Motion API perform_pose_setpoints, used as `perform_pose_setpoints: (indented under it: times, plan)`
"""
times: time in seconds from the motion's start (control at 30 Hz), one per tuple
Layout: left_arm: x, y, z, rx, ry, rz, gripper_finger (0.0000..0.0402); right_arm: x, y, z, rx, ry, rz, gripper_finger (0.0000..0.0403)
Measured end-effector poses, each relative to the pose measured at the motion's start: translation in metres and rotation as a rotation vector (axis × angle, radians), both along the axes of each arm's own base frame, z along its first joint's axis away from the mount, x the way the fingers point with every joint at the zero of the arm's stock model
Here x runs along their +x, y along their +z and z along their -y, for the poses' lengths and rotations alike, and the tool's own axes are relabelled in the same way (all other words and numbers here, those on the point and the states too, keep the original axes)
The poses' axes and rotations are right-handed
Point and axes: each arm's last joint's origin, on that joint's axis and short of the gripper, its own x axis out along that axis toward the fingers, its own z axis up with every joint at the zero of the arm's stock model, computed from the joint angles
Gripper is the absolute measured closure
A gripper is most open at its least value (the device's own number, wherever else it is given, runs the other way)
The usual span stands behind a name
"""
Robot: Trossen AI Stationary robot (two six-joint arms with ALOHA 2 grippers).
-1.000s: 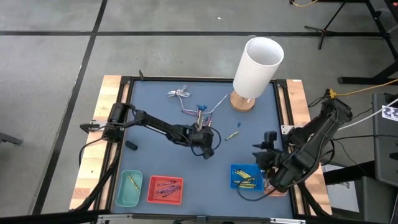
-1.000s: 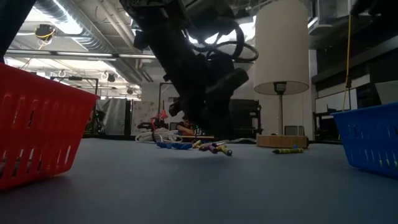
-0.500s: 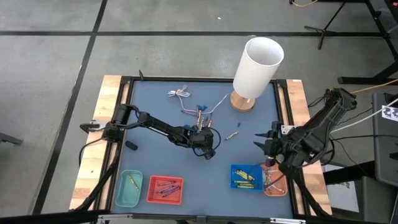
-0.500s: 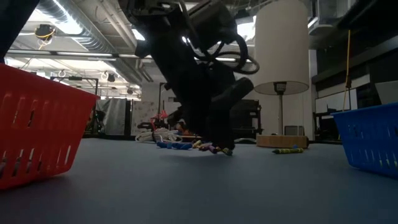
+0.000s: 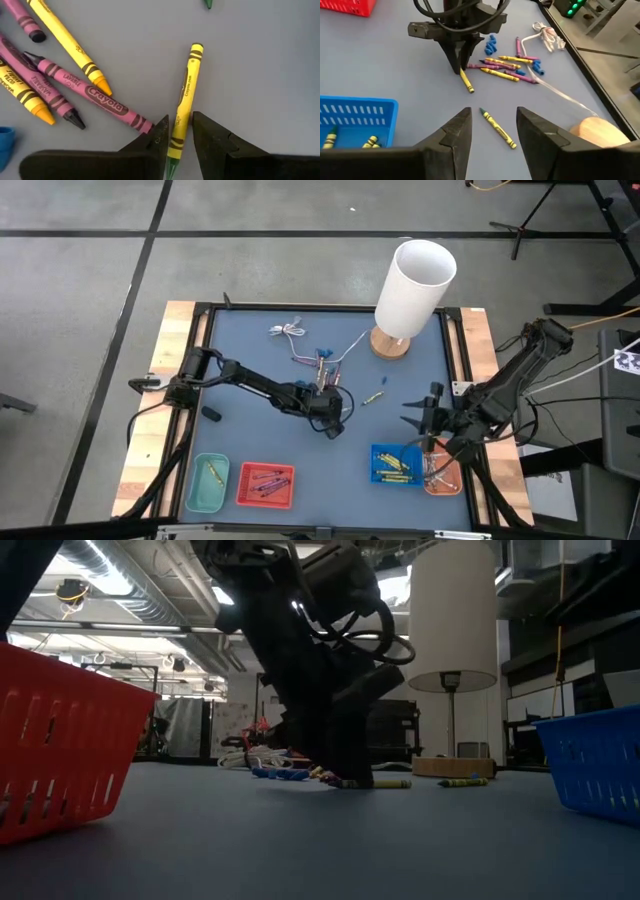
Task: Sort crayons
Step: Put the green crayon into the blue basket
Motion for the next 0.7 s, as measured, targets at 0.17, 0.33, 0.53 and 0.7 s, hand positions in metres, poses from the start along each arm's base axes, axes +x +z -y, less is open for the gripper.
perform_pose_setpoints:
  times: [0.17,0.33,0.53,0.7]
  plan:
    - [-0.001,0.000,0.003,0.063,-0.092,-0.020,0.0329,0.001,-0.007,-0.001,-0.004,0.016,0.011,0.0249]
    - [-0.001,0.000,0.006,0.081,-0.102,-0.021,0.0333,0.007,-0.005,0.000,-0.031,0.028,0.027,0.0249]
    - [-0.001,0.000,0.006,0.093,-0.097,-0.020,0.0372,0.024,-0.003,0.021,-0.077,-0.040,-0.011,0.0249]
    - [-0.001,0.000,0.006,0.102,-0.093,-0.016,0.0396,0.039,-0.006,0.047,-0.023,-0.058,-0.124,0.0249]
